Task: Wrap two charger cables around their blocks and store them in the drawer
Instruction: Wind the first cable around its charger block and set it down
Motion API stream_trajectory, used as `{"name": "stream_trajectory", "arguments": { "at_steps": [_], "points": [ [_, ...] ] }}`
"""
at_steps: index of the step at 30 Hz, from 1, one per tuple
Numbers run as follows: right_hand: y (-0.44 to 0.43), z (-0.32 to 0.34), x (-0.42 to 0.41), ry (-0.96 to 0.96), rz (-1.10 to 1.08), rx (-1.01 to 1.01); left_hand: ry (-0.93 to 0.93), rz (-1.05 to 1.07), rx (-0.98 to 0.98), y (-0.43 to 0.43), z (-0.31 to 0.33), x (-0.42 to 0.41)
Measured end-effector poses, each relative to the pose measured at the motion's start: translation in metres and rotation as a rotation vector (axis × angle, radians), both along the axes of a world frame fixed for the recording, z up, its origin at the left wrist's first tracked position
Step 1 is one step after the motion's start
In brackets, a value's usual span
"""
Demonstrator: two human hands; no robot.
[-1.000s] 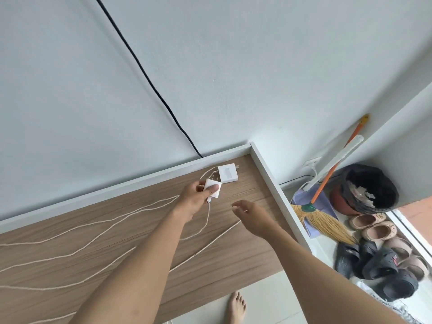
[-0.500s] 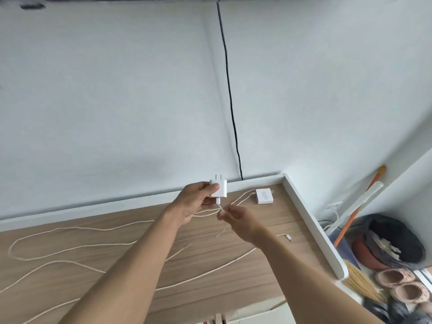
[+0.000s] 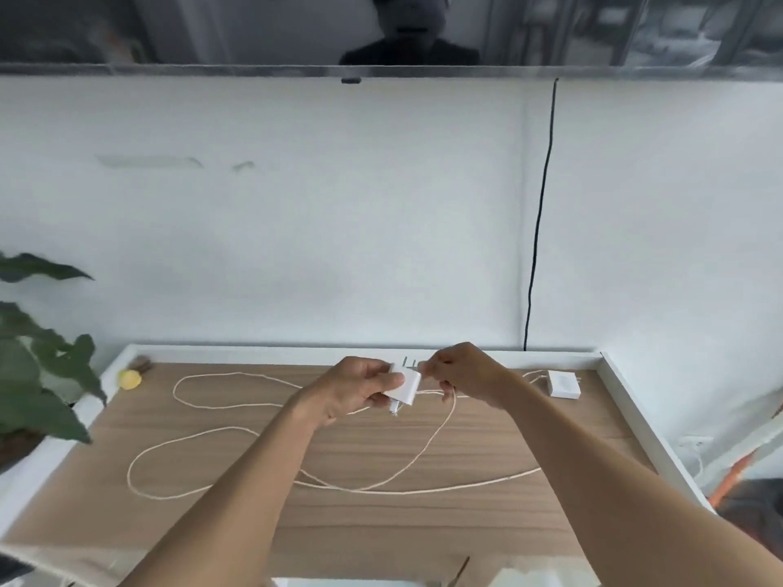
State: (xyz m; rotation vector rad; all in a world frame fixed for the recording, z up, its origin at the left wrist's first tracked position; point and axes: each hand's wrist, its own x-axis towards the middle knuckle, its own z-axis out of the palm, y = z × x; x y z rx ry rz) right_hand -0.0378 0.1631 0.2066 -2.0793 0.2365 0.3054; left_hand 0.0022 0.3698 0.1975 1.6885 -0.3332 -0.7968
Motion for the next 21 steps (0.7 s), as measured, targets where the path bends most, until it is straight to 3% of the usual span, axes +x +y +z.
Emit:
{"name": "stream_trajectory", "arguments": {
  "at_steps": [7, 11, 15, 21],
  "points": [
    [0.038, 0.02, 0.005, -0.039, -0.024, -0.1, -0.058, 0.086, 0.029, 0.016, 0.009, -0.005],
    [0.046, 0.029, 0.0, -0.084, -0.055, -0.11, -0.207, 0.146, 0.105, 0.012, 0.006, -0.002],
    [0.05, 0.034, -0.005, -0.184, -0.05, -0.203, -0.146, 0.285, 0.002, 0.004, 0.006, -0.01],
    [0.042, 0.042, -0.003, -0.284, -0.168, -0.289, -0.324, 0.167, 0.081, 0.004, 0.011, -0.004]
  ]
}}
